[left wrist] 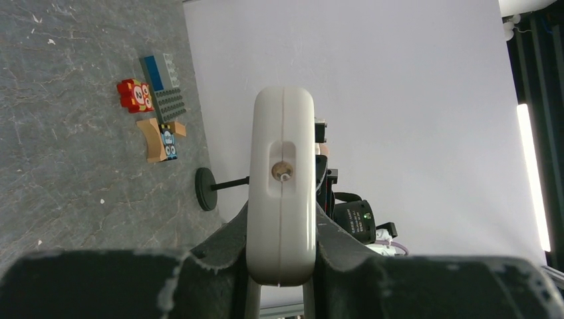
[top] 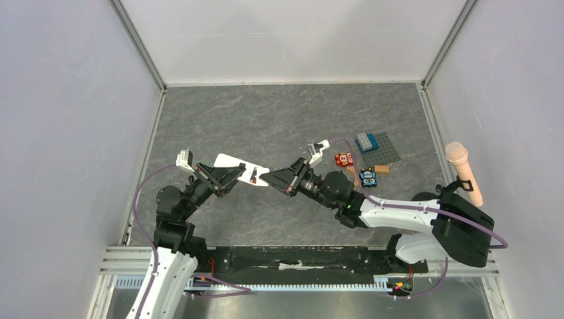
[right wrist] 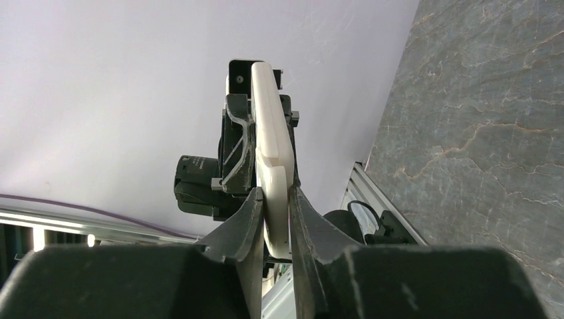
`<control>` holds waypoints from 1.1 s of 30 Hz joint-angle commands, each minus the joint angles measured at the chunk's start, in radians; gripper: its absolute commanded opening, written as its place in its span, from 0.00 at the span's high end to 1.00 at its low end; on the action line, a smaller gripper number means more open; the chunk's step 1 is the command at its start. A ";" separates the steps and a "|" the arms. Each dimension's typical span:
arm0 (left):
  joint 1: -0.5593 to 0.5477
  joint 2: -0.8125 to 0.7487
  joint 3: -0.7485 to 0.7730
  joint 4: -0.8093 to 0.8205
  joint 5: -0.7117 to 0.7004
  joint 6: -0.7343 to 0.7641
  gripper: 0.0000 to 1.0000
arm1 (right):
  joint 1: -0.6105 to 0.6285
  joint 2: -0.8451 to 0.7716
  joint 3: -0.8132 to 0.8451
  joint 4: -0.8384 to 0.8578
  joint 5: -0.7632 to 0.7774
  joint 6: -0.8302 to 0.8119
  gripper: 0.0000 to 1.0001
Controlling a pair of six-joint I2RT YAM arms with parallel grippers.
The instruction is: Load the batteries into the remote control
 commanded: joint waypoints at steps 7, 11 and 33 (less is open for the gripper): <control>-0.005 -0.015 0.033 0.078 0.031 -0.082 0.98 | 0.045 0.009 0.005 0.025 0.160 0.033 0.93; -0.005 -0.015 0.025 0.078 0.029 -0.087 0.98 | 0.063 -0.019 -0.010 0.026 0.228 0.027 0.97; -0.005 -0.021 0.000 0.085 0.013 -0.122 0.98 | 0.110 -0.003 0.006 0.174 0.299 -0.119 1.00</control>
